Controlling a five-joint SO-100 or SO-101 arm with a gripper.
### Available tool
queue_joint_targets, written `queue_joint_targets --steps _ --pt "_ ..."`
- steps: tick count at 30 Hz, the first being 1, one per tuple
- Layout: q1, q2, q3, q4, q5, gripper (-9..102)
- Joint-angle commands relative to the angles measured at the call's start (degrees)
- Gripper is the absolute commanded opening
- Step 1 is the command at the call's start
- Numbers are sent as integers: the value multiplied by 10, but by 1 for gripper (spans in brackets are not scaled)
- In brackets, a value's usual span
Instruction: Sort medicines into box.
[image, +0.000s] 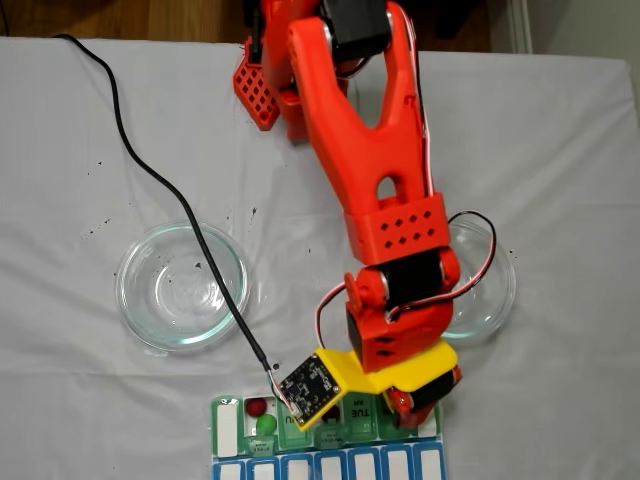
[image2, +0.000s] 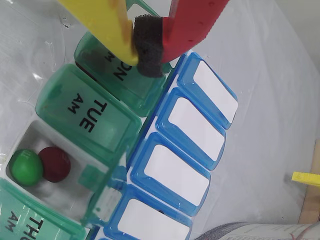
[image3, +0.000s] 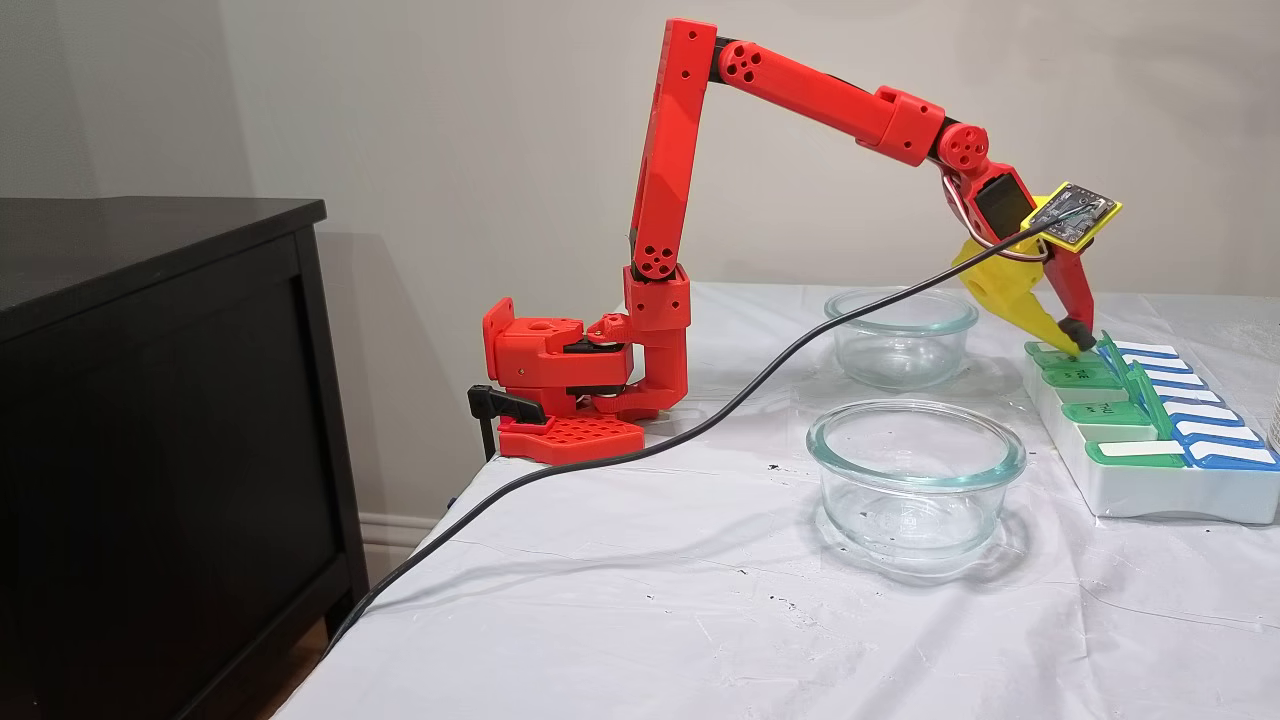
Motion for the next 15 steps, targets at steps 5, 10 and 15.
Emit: queue_joint_targets --steps 5,10,15 --pt "-11 -13 -22 33 -12 0" --pt "-11 -17 -27 44 -15 0" --pt "-9 -32 -42 74 -12 0"
